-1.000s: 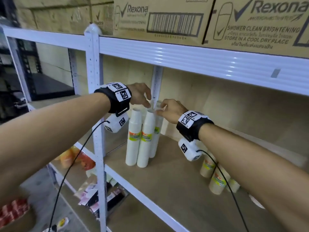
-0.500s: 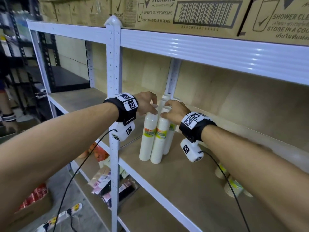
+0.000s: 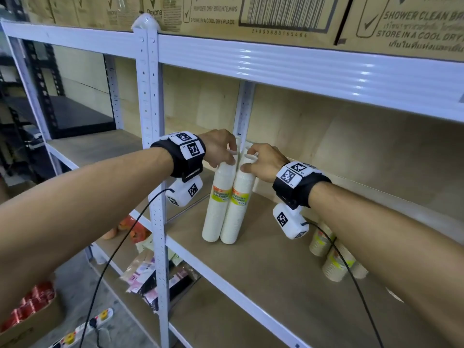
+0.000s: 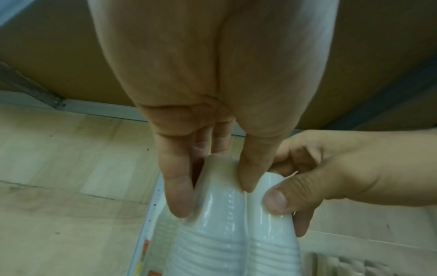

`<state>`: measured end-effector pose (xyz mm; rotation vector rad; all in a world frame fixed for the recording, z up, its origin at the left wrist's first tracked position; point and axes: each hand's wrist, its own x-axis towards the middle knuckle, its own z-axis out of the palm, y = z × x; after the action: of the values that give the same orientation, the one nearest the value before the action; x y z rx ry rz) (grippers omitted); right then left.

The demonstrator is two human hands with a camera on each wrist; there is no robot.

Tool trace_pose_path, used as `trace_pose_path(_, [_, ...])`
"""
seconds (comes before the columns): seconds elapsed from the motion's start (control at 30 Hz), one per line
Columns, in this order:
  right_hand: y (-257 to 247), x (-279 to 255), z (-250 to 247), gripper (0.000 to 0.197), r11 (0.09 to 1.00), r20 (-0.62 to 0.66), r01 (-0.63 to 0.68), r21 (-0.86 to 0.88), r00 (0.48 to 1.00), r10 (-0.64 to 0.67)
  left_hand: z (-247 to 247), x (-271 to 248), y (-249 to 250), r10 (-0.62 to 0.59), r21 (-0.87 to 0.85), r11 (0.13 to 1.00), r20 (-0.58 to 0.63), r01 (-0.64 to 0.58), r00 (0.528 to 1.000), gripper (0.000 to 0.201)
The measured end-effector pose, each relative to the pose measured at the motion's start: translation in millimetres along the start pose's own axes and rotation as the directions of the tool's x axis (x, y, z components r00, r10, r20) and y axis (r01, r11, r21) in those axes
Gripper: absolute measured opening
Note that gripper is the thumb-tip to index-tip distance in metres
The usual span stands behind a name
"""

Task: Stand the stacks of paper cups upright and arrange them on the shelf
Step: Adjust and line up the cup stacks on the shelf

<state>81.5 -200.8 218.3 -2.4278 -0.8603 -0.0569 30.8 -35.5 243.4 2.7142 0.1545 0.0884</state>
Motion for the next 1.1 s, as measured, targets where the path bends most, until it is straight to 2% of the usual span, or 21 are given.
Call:
trace_pose_path(0.33, [47, -11, -43, 0.042, 0.978, -0.1, -0.176, -0.116, 0.981, 0.165, 18, 37, 59, 0.135, -0.061, 0.989, 0.013, -0.134, 0.991, 0.036])
trace_pose_path(0.47, [69, -15, -58, 0.039, 0.967, -0.146, -0.216, -0.134, 0.97, 0.196, 33, 58, 81, 0.205, -0.102, 0.973, -0.011, -0.205, 0.979, 0.033])
trace_pose_path(0.6, [89, -14, -68, 0.041, 0.952, -0.204, -0.267, -0.15, 0.95, 0.234, 48, 81, 100, 0.275, -0.071, 0.958, -0.053, -0.279, 0.96, 0.035])
trace_pose_path(0.77, [114, -5, -72, 0.045, 0.929, -0.241, -0.338, -0.151, 0.924, 0.297, 67, 109, 116, 0.302, -0.069, 0.948, -0.104, -0.31, 0.948, 0.043])
trace_pose_path(1.0, [147, 13, -74, 0.038, 0.915, -0.278, -0.396, -0.075, 0.89, 0.362, 93, 142, 126, 0.307, -0.234, 0.916, -0.109, -0.325, 0.945, 0.042])
trace_pose_path(1.1, [157, 22, -76, 0.038, 0.909, -0.275, -0.413, -0.057, 0.881, 0.384, 98, 154, 128, 0.324, -0.24, 0.909, -0.106, -0.341, 0.94, 0.043])
